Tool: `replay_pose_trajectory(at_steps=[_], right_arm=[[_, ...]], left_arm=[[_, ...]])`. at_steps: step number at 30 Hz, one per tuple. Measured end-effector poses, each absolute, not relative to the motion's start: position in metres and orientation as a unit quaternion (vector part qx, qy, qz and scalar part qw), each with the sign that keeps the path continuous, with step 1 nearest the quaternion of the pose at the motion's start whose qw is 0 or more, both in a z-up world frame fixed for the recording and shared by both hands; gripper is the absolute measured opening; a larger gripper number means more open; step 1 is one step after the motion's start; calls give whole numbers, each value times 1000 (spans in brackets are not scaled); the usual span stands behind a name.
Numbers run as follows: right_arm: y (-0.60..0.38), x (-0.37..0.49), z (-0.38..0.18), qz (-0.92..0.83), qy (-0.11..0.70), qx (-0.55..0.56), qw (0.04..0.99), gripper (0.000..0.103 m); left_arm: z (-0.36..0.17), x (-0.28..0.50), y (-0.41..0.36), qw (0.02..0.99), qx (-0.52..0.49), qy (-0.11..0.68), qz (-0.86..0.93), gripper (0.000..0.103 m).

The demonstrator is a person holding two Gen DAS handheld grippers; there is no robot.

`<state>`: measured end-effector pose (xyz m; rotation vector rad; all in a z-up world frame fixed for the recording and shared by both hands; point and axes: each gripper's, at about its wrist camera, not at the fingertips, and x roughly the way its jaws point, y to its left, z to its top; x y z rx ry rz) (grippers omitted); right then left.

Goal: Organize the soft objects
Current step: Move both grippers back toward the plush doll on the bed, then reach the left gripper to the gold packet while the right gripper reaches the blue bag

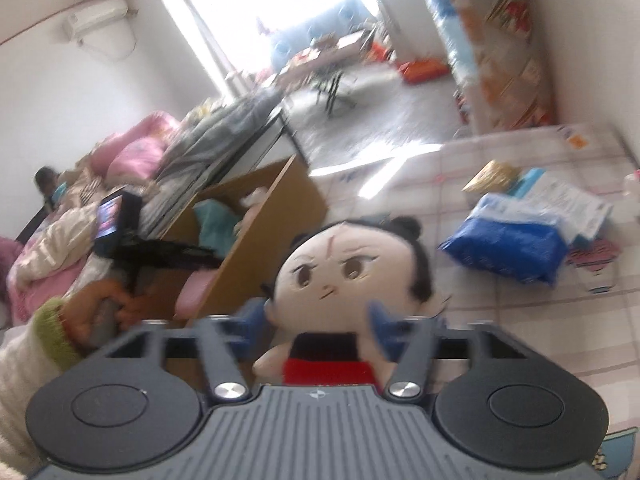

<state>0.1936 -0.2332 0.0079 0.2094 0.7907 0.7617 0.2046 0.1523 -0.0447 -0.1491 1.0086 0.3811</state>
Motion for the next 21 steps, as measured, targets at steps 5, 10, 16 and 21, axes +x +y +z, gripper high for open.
replay_pose_trajectory(at_steps=[5, 10, 16, 21], right_arm=[[-252, 182, 3, 313, 344, 91, 880, 83], [-272, 174, -10, 279, 331, 106, 895, 88], [-298, 172, -27, 247, 326, 125, 904, 89], [-316, 175, -39, 233, 325, 146, 905, 89]], left_arm=[[-16, 175, 135, 880, -57, 439, 171, 91], [18, 145, 111, 908, -34, 385, 163, 98], [55, 127, 76, 936, -22, 331, 119, 102], [67, 134, 34, 945, -14, 324, 49, 103]])
